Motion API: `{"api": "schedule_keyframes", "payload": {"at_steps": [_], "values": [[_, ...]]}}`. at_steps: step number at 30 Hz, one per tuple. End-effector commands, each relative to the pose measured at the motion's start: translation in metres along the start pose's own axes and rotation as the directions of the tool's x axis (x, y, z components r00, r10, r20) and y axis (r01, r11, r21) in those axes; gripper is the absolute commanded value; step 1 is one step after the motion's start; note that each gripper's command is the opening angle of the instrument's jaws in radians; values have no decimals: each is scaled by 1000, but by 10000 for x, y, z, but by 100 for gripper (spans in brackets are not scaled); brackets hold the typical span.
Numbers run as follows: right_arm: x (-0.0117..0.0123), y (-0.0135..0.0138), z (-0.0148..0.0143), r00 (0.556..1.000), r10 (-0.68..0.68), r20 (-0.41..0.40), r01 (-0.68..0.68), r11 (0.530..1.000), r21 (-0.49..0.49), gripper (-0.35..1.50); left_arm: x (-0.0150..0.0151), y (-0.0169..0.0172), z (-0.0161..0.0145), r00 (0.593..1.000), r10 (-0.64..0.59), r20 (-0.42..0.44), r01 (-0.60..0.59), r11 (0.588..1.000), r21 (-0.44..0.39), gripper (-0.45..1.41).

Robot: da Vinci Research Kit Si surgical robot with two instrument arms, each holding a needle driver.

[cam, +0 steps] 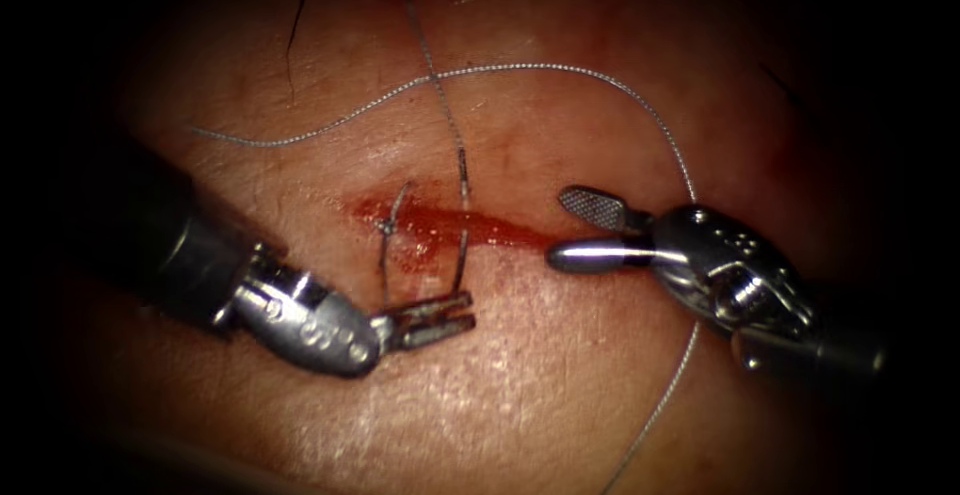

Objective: Wound Closure

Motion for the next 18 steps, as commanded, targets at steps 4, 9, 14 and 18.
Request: {"api": "schedule_keyframes", "payload": {"at_steps": [4,9,14,18], "values": [[-11,-14,21,1000,21,11,-22,999,47,120,17,25,-6,999,-14,-29,13,999,-42,-45],[-10,-9,16,999,38,-18,-38,999,36,99,46,45,-22,999,-20,-38,17,997,-69,-45],[-12,-12,16,997,67,-23,-66,997,38,99,68,30,-36,999,-30,-12,29,999,-37,-45],[-10,-16,16,997,75,-31,-74,996,43,101,73,10,-40,1000,17,25,-17,1000,4,-45]]}}
